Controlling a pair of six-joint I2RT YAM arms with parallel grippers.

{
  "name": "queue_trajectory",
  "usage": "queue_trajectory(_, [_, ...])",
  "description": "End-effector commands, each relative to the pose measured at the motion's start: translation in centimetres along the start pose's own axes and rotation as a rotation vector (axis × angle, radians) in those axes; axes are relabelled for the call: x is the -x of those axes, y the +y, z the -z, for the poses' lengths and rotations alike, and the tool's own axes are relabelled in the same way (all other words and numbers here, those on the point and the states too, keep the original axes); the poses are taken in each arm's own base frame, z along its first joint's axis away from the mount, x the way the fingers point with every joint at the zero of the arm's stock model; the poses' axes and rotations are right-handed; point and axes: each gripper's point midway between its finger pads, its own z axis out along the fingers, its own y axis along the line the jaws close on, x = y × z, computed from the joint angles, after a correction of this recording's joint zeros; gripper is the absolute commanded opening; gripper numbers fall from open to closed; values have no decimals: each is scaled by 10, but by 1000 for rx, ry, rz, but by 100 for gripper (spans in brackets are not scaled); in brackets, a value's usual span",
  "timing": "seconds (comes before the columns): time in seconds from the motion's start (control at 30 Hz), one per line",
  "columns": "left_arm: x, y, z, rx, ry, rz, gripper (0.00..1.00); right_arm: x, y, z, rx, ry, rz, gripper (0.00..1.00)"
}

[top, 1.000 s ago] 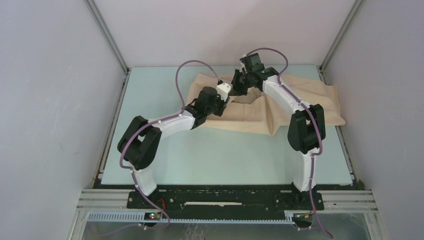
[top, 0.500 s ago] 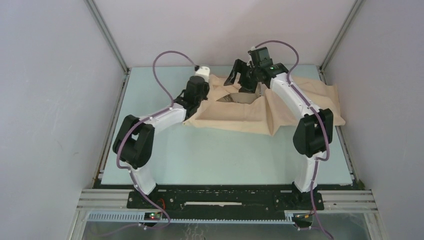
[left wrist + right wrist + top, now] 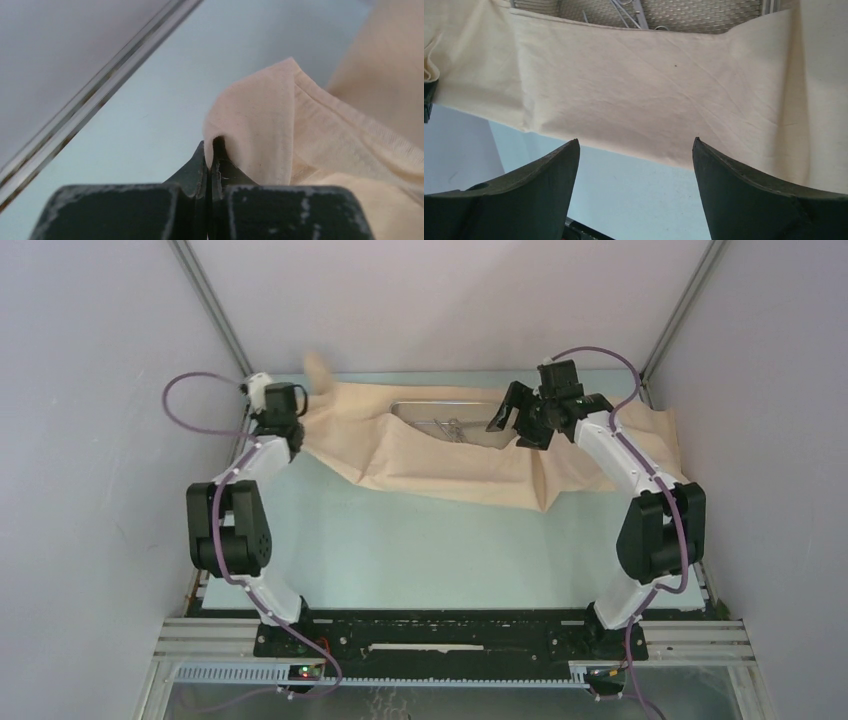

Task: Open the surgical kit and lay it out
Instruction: Open the surgical kit at the center of the board.

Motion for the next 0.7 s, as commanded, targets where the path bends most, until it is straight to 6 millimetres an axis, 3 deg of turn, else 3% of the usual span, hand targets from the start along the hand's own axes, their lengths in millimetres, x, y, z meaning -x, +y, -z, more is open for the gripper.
queue_trajectory(0.0, [-29,91,-3,289,142,186,0,15,3,23,17,-99,56,91])
queue_trajectory(0.13, [-65,128,-7,370,290,252,0,16,-8,25,2,-110,48,91])
queue_trajectory(0.23, [-82,139,-9,381,361,264,0,18,-15,26,-23,-120,54,91])
queue_trajectory(0.33, [-88,144,-13,378,392,259,0,20,-26,28,-73,-135,62,91])
queue_trajectory(0.43, [-85,147,-19,362,412,262,0,18,-36,29,-104,-141,63,91])
queue_trajectory(0.67, [-45,152,-39,348,384,177,0,18,-73,36,-206,-181,34,92])
